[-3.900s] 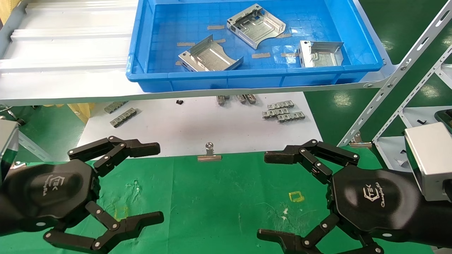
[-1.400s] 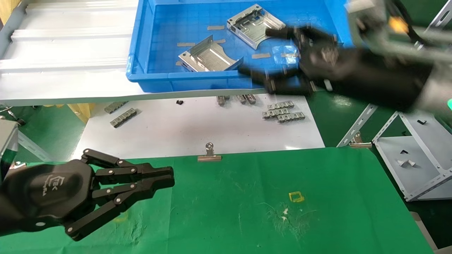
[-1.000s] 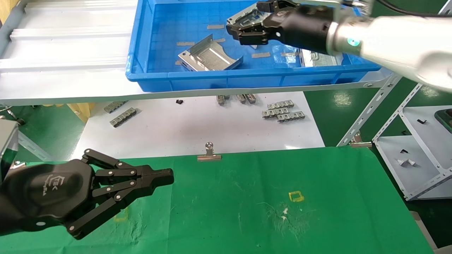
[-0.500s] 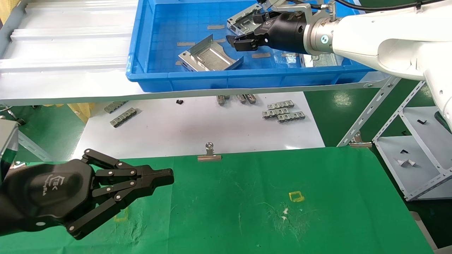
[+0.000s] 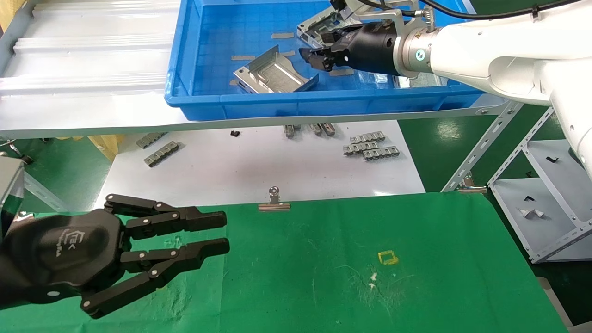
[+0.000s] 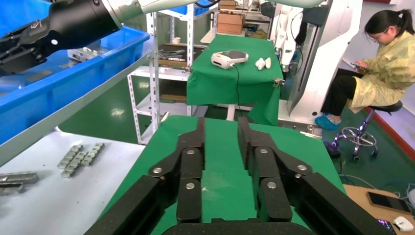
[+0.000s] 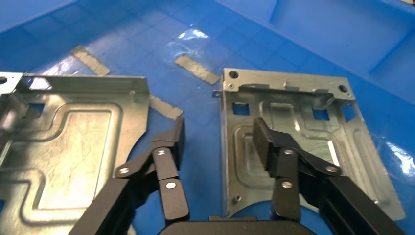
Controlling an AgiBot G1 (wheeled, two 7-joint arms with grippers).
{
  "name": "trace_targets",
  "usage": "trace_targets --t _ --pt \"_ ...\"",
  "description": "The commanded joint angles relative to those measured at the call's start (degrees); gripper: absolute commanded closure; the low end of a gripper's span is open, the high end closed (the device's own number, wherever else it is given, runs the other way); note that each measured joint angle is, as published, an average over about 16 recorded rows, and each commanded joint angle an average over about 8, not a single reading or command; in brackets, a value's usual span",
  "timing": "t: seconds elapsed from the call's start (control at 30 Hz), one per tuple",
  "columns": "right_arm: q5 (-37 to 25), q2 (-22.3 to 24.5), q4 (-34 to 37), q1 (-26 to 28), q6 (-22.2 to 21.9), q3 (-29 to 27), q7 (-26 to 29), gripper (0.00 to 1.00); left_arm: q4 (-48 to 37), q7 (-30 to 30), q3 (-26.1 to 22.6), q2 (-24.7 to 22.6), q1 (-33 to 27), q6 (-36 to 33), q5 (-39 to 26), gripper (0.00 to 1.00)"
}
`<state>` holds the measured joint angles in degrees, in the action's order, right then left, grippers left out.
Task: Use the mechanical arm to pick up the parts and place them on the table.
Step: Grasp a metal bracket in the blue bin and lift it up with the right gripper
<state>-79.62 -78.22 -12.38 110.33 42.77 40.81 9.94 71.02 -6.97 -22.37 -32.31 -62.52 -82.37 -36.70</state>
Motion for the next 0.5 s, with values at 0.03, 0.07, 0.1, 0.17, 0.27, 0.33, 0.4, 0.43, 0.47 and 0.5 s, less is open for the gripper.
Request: trace_targets --t 0.03,0.07,0.1,0.17,0.27,0.33,0.4,0.43,0.47,0.5 --pt "0.2 0.0 -0.2 0.0 -0.4 0.8 1.1 1.0 0.0 0.0 0.0 0.0 0.0 0.0 0.0 0.0" --pt "0.5 0.0 -0.4 -0.2 -0.7 1.0 1.3 1.0 0.0 0.0 0.0 0.0 0.0 0.0 0.0 0.0" --pt "0.8 0.0 -0.6 -0.3 -1.0 1.2 1.5 1.0 0.0 0.0 0.0 0.0 0.0 0.0 0.0 0.0" --pt "1.5 0.0 -1.0 -0.7 -1.6 1.7 1.9 1.0 0.0 0.0 0.0 0.0 0.0 0.0 0.0 0.0" --pt "2.4 0.0 -1.5 -1.2 -2.4 2.5 2.2 1.0 0.0 0.0 0.0 0.0 0.0 0.0 0.0 0.0" --pt "2.9 0.0 -1.8 -1.4 -2.8 3.1 2.3 1.0 0.0 0.0 0.0 0.0 0.0 0.0 0.0 0.0" --pt "3.3 0.0 -2.1 -1.6 -3.0 3.8 2.4 1.0 0.0 0.0 0.0 0.0 0.0 0.0 0.0 0.0" --pt "3.6 0.0 -2.2 -1.6 -3.0 4.1 2.4 1.0 0.0 0.0 0.0 0.0 0.0 0.0 0.0 0.0" --pt "3.8 0.1 -2.3 -1.6 -3.0 4.4 2.4 1.0 0.0 0.0 0.0 0.0 0.0 0.0 0.0 0.0" --pt "4.1 0.1 -2.4 -1.6 -3.1 4.7 2.4 1.0 0.0 0.0 0.0 0.0 0.0 0.0 0.0 0.0"
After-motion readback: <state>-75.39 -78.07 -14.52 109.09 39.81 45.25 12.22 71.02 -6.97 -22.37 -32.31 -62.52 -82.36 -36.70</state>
